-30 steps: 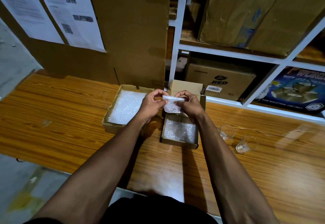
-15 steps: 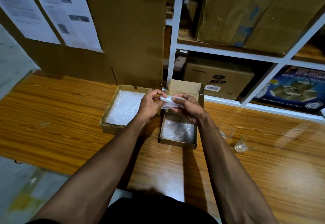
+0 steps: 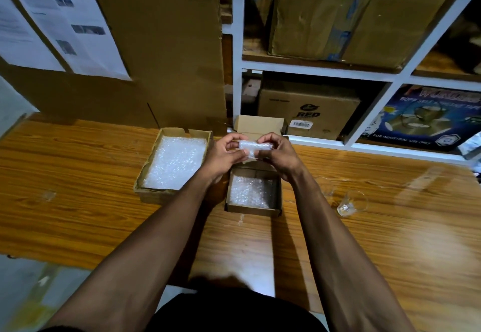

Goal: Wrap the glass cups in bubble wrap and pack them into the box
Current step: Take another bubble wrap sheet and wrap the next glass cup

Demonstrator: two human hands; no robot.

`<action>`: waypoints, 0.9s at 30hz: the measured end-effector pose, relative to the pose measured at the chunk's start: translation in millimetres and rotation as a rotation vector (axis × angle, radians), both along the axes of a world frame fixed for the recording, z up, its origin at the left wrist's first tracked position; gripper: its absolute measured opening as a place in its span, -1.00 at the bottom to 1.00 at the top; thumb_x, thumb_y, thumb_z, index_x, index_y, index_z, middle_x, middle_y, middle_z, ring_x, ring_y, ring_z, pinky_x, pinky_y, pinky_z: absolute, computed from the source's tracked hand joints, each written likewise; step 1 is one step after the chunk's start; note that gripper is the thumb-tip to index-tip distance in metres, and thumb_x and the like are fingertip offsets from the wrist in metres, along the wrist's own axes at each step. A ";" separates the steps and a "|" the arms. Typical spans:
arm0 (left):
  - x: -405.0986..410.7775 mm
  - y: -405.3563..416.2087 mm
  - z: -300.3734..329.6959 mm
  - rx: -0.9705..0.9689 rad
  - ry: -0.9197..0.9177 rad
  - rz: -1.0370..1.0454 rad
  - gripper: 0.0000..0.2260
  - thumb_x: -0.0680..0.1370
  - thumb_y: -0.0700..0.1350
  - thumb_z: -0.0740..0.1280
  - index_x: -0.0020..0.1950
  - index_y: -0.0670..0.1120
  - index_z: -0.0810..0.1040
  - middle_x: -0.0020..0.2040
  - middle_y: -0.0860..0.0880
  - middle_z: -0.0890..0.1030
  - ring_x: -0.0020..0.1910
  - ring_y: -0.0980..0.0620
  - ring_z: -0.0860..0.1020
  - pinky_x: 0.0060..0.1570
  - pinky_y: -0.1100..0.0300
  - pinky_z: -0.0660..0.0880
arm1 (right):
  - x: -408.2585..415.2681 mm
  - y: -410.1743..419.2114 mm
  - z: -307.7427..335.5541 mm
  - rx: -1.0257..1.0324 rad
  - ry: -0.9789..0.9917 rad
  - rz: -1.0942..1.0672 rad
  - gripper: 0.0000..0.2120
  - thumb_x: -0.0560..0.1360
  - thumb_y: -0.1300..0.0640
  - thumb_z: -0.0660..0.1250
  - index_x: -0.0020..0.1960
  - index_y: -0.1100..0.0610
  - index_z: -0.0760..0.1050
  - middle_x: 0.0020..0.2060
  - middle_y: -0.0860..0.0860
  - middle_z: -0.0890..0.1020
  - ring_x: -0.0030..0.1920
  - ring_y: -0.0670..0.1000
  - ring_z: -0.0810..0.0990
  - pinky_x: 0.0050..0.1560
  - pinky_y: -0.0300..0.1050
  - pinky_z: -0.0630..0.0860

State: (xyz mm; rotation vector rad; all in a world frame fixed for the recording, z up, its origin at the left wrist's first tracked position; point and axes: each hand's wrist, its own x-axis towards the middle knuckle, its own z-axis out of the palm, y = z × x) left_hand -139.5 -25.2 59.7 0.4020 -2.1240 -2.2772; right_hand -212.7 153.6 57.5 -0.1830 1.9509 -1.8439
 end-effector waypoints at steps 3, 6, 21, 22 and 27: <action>-7.3 18.1 -2.2 -0.041 0.008 -0.027 -0.70 0.54 -0.40 0.48 0.23 -0.14 0.64 0.05 -0.10 0.66 0.00 0.05 0.71 0.09 0.07 0.68 | 1.7 17.9 -0.6 0.062 0.045 -0.031 -0.63 0.43 0.52 0.47 0.02 0.08 0.58 -0.01 0.10 0.62 -0.09 0.02 0.63 -0.17 -0.14 0.63; -17.2 43.5 -6.9 -0.141 0.018 -0.060 -0.70 0.52 -0.39 0.51 0.14 -0.06 0.66 -0.03 -0.01 0.70 -0.11 0.11 0.71 0.01 0.14 0.68 | -0.1 50.1 -6.0 0.209 0.122 -0.062 -0.54 0.41 0.50 0.47 0.15 0.05 0.56 0.05 0.13 0.65 -0.06 0.04 0.64 -0.11 -0.06 0.67; -41.9 161.4 -20.3 -0.392 -0.039 -0.265 -0.72 0.56 -0.22 0.52 0.18 0.12 0.69 0.11 0.11 0.66 0.04 0.14 0.67 0.00 0.22 0.65 | 15.8 191.3 -20.4 0.942 0.257 0.176 -0.34 0.39 -0.04 0.61 0.43 0.00 0.46 0.20 0.07 0.68 0.18 0.14 0.62 0.18 -0.01 0.51; -42.1 164.9 -22.2 -0.410 -0.053 -0.266 -0.72 0.56 -0.20 0.52 0.18 0.12 0.69 0.11 0.13 0.66 0.04 0.14 0.66 0.00 0.20 0.65 | 16.6 192.5 -22.3 0.992 0.286 0.183 -0.34 0.40 -0.08 0.60 0.42 0.01 0.46 0.17 0.09 0.68 0.17 0.16 0.63 0.22 0.03 0.50; -39.8 177.1 -30.3 -0.544 -0.105 -0.260 -0.72 0.54 -0.15 0.55 0.20 0.12 0.70 0.11 0.15 0.63 0.01 0.19 0.58 -0.15 0.31 0.51 | 14.9 196.5 -34.8 1.005 0.323 0.138 -0.34 0.35 -0.15 0.62 0.36 -0.04 0.48 0.15 0.08 0.71 0.12 0.15 0.65 0.10 -0.04 0.49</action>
